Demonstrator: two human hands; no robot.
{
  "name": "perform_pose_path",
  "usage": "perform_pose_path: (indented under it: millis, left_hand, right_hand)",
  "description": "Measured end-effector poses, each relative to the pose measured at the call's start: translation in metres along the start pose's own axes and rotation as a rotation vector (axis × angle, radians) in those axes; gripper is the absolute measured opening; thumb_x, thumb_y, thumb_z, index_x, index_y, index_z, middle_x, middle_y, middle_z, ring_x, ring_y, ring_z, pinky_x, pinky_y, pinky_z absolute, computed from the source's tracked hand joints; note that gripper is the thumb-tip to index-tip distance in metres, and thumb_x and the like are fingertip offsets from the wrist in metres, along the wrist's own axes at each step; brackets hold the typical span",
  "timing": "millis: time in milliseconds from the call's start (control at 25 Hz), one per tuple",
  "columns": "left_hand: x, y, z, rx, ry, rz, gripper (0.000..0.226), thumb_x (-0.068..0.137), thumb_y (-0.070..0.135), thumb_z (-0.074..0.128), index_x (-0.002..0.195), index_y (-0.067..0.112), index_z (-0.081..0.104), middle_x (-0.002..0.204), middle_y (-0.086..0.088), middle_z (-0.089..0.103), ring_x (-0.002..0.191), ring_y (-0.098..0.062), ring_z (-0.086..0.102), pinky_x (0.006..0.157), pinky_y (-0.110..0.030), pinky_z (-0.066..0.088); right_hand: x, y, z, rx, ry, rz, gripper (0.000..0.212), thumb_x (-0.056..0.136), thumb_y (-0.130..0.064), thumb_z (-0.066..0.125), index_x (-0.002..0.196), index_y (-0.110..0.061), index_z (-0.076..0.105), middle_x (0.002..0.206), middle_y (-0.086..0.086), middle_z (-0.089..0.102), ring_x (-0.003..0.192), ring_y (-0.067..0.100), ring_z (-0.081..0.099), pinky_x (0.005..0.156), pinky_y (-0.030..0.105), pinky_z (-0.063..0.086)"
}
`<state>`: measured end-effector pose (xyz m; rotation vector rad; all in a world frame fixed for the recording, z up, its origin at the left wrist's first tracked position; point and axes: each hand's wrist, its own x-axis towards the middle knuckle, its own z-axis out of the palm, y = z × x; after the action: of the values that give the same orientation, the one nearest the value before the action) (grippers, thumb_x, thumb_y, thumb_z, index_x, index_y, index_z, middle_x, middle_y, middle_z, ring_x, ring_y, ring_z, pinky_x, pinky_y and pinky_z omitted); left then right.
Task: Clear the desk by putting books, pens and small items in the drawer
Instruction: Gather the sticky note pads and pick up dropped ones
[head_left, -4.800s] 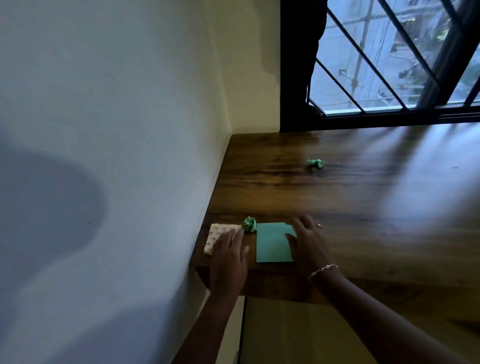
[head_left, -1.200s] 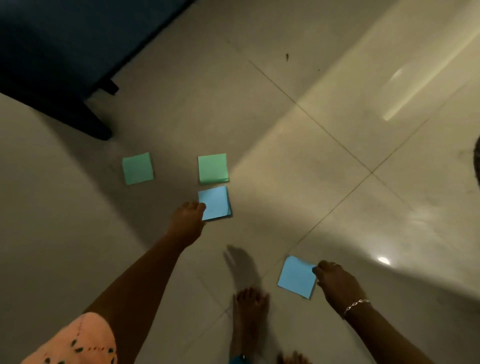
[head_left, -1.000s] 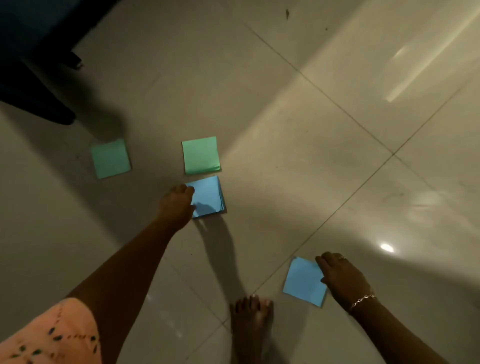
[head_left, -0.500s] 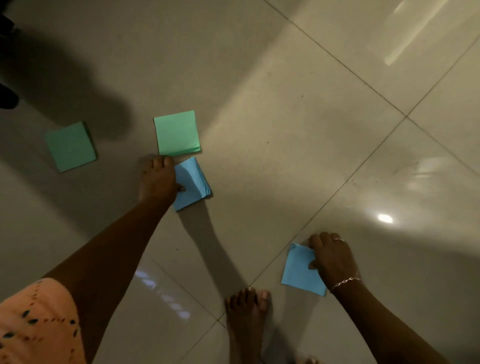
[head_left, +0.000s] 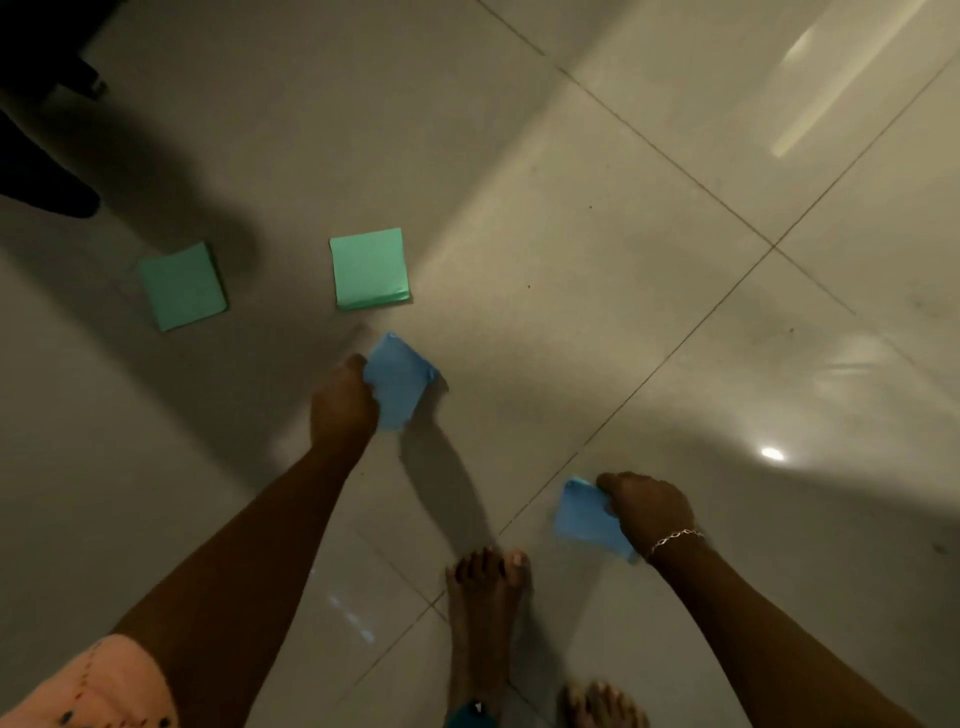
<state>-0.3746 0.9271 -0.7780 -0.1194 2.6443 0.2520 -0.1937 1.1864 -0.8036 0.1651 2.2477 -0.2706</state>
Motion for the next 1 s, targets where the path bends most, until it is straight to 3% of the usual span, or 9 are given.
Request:
perform_pose_path:
  millis: [200, 320, 400, 480, 600, 640, 760, 880, 1000]
  left_hand:
    - [-0.102, 0.023, -0.075, -0.381, 0.020, -0.060, 0.017, 0.080, 0.002, 0.046, 0.089, -0.006, 0.059, 0.082, -0.021, 0.059, 0.081, -0.037, 0.061, 0.063, -0.034, 0.045]
    - [-0.162, 0.038, -0.139, -0.520, 0.006, -0.106, 0.016, 0.079, -0.007, 0.047, 0.088, -0.005, 0.060, 0.082, -0.025, 0.061, 0.079, -0.038, 0.063, 0.067, -0.049, 0.055]
    - [-0.198, 0.048, -0.179, -0.608, 0.015, -0.099, 0.015, 0.075, 0.001, 0.049, 0.084, 0.001, 0.061, 0.079, -0.022, 0.061, 0.077, -0.038, 0.064, 0.067, -0.053, 0.055]
    - [-0.239, 0.054, -0.234, -0.721, 0.063, -0.095, 0.016, 0.072, 0.010, 0.049, 0.083, 0.006, 0.061, 0.075, -0.017, 0.058, 0.076, -0.036, 0.064, 0.066, -0.051, 0.056]
    - [-0.308, 0.056, -0.315, -0.850, 0.128, -0.152, 0.019, 0.083, -0.003, 0.055, 0.100, -0.001, 0.064, 0.084, -0.011, 0.058, 0.078, -0.029, 0.061, 0.060, -0.037, 0.057]
    - [-0.329, 0.051, -0.336, -0.877, 0.152, -0.174, 0.022, 0.083, -0.005, 0.056, 0.103, -0.002, 0.065, 0.085, -0.010, 0.059, 0.078, -0.028, 0.061, 0.062, -0.038, 0.058]
    - [-0.390, 0.029, -0.388, -0.925, 0.236, -0.223, 0.021, 0.074, 0.004, 0.062, 0.094, 0.000, 0.069, 0.083, -0.013, 0.066, 0.080, -0.032, 0.066, 0.071, -0.050, 0.056]
    - [-0.450, -0.009, -0.428, -0.977, 0.311, -0.301, 0.025, 0.064, 0.016, 0.060, 0.082, 0.002, 0.070, 0.081, -0.018, 0.070, 0.073, -0.028, 0.066, 0.070, -0.050, 0.056]
    - [-0.504, -0.062, -0.452, -1.095, 0.422, -0.411, 0.033, 0.054, 0.023, 0.058, 0.079, 0.006, 0.071, 0.079, -0.017, 0.070, 0.073, -0.029, 0.067, 0.070, -0.051, 0.056]
  right_hand:
    - [-0.095, -0.006, -0.085, 0.099, 0.214, 0.013, 0.034, 0.092, -0.025, 0.046, 0.125, -0.023, 0.052, 0.115, 0.005, 0.065, 0.102, 0.026, 0.062, 0.076, 0.030, 0.046]
    - [-0.163, -0.018, -0.147, 0.149, 0.345, 0.020, 0.036, 0.088, -0.016, 0.050, 0.124, -0.020, 0.054, 0.112, 0.009, 0.066, 0.098, 0.029, 0.063, 0.074, 0.032, 0.047]
    - [-0.203, -0.030, -0.184, 0.201, 0.410, 0.048, 0.036, 0.087, -0.009, 0.049, 0.122, -0.017, 0.056, 0.108, 0.013, 0.067, 0.096, 0.032, 0.062, 0.073, 0.033, 0.045]
    - [-0.252, -0.048, -0.227, 0.213, 0.478, 0.018, 0.035, 0.087, -0.014, 0.044, 0.120, -0.015, 0.056, 0.105, 0.015, 0.066, 0.094, 0.034, 0.062, 0.069, 0.032, 0.042]
    - [-0.330, -0.072, -0.282, 0.234, 0.590, -0.098, 0.056, 0.071, -0.026, 0.027, 0.116, -0.012, 0.058, 0.100, 0.017, 0.068, 0.089, 0.035, 0.063, 0.064, 0.029, 0.034]
    - [-0.353, -0.080, -0.298, 0.254, 0.640, -0.109, 0.058, 0.069, -0.026, 0.025, 0.113, -0.010, 0.059, 0.097, 0.017, 0.068, 0.086, 0.035, 0.063, 0.064, 0.028, 0.033]
    - [-0.408, -0.111, -0.335, 0.328, 0.791, -0.172, 0.051, 0.074, -0.024, 0.028, 0.107, -0.007, 0.064, 0.085, 0.020, 0.069, 0.076, 0.039, 0.063, 0.060, 0.032, 0.037]
    - [-0.456, -0.163, -0.360, 0.366, 0.864, -0.287, 0.034, 0.080, -0.013, 0.041, 0.098, -0.001, 0.067, 0.074, 0.024, 0.068, 0.063, 0.042, 0.062, 0.055, 0.032, 0.037]
    - [-0.492, -0.227, -0.368, 0.348, 0.902, -0.452, 0.033, 0.074, -0.013, 0.044, 0.092, 0.000, 0.068, 0.066, 0.023, 0.067, 0.053, 0.041, 0.061, 0.053, 0.030, 0.037]
